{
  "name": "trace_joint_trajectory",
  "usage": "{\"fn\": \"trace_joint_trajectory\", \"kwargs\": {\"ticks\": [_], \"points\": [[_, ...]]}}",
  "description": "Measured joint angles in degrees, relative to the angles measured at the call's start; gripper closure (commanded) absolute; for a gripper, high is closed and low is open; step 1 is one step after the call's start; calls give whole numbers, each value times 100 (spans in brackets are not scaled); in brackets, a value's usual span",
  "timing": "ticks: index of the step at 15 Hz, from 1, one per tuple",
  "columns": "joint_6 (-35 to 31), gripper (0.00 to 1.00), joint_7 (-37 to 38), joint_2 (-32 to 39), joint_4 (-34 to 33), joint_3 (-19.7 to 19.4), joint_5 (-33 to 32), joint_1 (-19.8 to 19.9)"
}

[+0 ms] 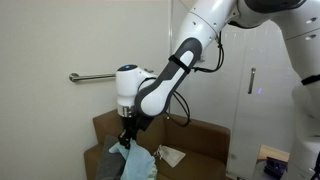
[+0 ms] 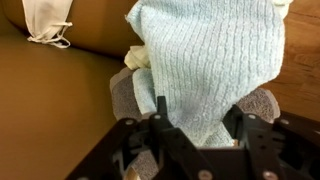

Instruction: Put the blue cloth on the left armrest

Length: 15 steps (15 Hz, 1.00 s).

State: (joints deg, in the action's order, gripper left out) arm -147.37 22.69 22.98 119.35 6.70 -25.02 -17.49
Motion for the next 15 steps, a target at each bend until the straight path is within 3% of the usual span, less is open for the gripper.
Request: {"fn": "trace_joint_trajectory", "kwargs": {"ticks": [2,7,15], "points": [[1,2,0,25,-44,-50,1,-27],[-17,0,0,-133,2,-108,-13,-112],[-182,0,413,-1967,1288,-80,-604,-388]]}}
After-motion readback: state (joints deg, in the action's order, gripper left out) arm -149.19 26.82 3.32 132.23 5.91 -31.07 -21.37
